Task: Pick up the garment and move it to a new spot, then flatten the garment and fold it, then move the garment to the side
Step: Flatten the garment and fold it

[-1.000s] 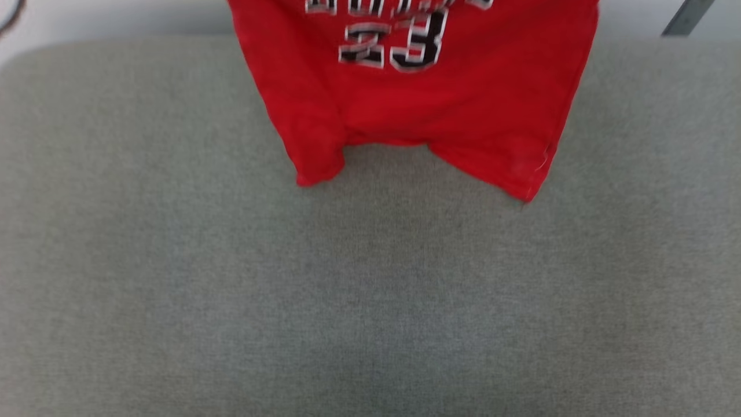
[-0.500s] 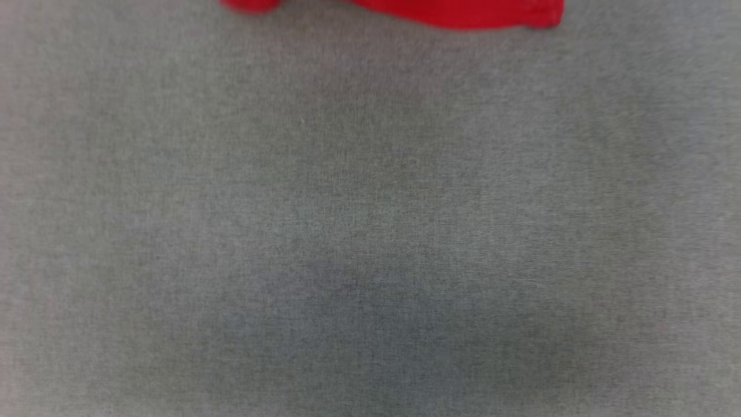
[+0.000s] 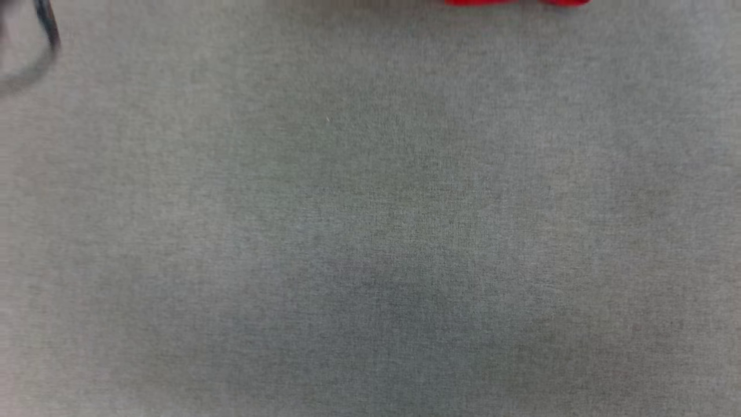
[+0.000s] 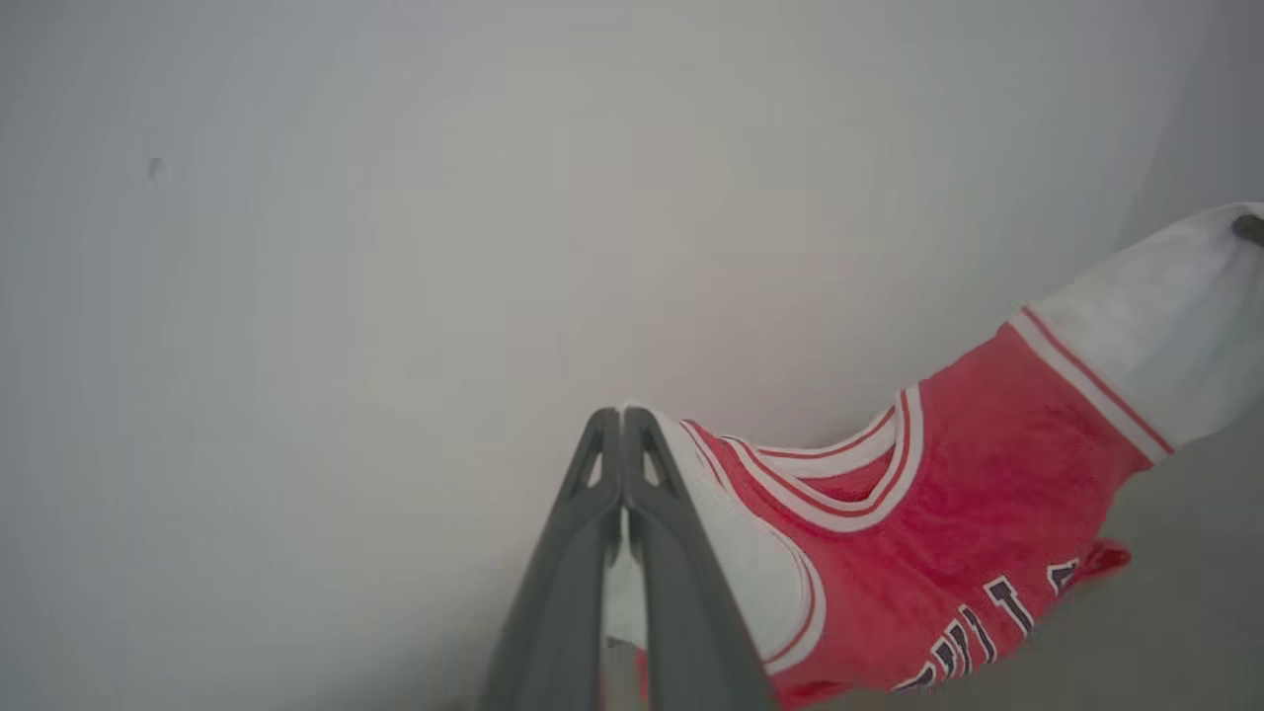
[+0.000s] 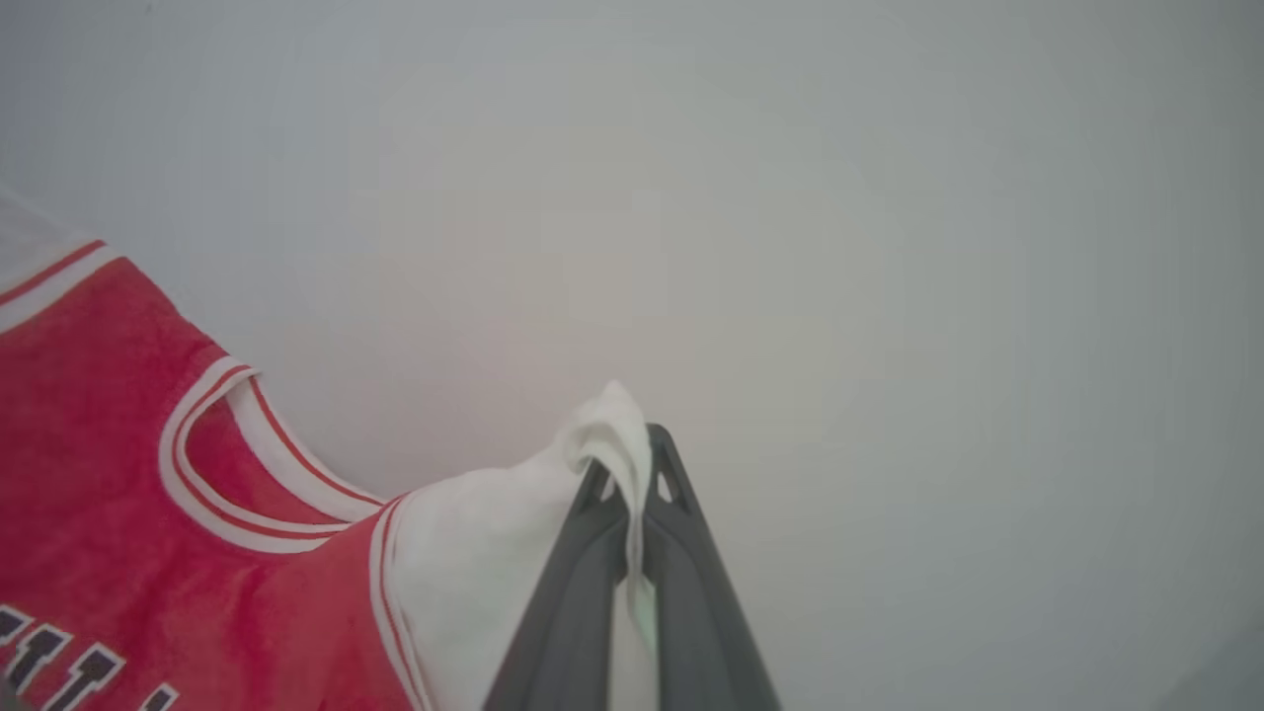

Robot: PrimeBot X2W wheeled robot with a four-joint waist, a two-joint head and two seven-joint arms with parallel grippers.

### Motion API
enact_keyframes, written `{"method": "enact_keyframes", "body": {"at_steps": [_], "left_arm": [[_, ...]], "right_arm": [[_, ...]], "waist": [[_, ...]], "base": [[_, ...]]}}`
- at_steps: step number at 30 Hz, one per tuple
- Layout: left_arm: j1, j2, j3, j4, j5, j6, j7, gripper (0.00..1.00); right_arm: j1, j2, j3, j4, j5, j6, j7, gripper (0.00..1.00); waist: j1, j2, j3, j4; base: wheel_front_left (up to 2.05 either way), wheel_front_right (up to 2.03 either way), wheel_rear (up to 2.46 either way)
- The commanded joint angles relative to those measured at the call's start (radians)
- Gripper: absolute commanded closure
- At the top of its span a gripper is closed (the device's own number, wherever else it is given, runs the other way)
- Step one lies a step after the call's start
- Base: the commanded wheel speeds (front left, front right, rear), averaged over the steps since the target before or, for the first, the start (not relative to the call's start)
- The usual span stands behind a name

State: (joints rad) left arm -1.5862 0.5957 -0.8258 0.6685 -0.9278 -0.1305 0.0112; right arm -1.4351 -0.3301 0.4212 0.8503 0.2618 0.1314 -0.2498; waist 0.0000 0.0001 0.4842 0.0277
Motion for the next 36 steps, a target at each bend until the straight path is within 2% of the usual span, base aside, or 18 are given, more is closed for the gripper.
{"method": "enact_keyframes", "body": {"at_steps": [1, 6, 10, 13, 18, 25, 31, 36], "left_arm": [[0.055, 0.026, -0.019, -0.018, -0.028, 0.001, 0.01, 1.0], [0.254, 0.113, -0.096, -0.122, -0.143, 0.001, 0.072, 1.0], [0.41, 0.198, -0.133, -0.218, -0.209, 0.001, 0.104, 1.0], [0.537, 0.248, -0.148, -0.307, -0.242, 0.017, 0.082, 1.0], [0.741, 0.36, -0.18, -0.484, -0.286, 0.066, 0.039, 1.0], [1.005, 0.518, -0.237, -0.665, -0.361, 0.153, -0.023, 1.0], [1.157, 0.582, -0.28, -0.715, -0.426, 0.245, -0.058, 1.0], [1.227, 0.595, -0.293, -0.708, -0.473, 0.293, -0.082, 1.0]], "right_arm": [[0.051, -0.01, 0.029, -0.011, 0.046, -0.002, 0.015, 1.0], [0.227, -0.059, 0.125, -0.114, 0.24, -0.002, 0.109, 1.0], [0.376, -0.135, 0.187, -0.249, 0.359, -0.002, 0.17, 1.0], [0.492, -0.201, 0.221, -0.354, 0.407, -0.002, 0.192, 1.0], [0.685, -0.309, 0.241, -0.508, 0.423, -0.002, 0.203, 1.0], [0.932, -0.43, 0.259, -0.68, 0.358, -0.002, 0.212, 1.0], [1.114, -0.527, 0.273, -0.772, 0.357, -0.002, 0.273, 1.0], [1.219, -0.566, 0.252, -0.817, 0.405, -0.002, 0.327, 1.0]], "waist": [[0.0, -0.0001, -0.043, 0.006], [0.0, -0.0001, -0.105, 0.004], [0.0, -0.0001, -0.152, -0.003], [0.0, -0.0001, -0.185, -0.006], [0.0, -0.0001, -0.228, -0.014], [0.0, -0.0001, -0.247, -0.028], [0.0, -0.0001, -0.244, -0.03], [0.0, -0.0001, -0.235, -0.031]], "base": [[0.0, 0.0, 0.0], [0.0, 0.0, 0.0], [0.0, 0.0, 0.0], [0.0, 0.0, 0.0], [0.0, 0.0, 0.0], [0.0, 0.0, 0.0], [0.0, 0.0, 0.0], [0.0, 0.0, 0.0]]}}
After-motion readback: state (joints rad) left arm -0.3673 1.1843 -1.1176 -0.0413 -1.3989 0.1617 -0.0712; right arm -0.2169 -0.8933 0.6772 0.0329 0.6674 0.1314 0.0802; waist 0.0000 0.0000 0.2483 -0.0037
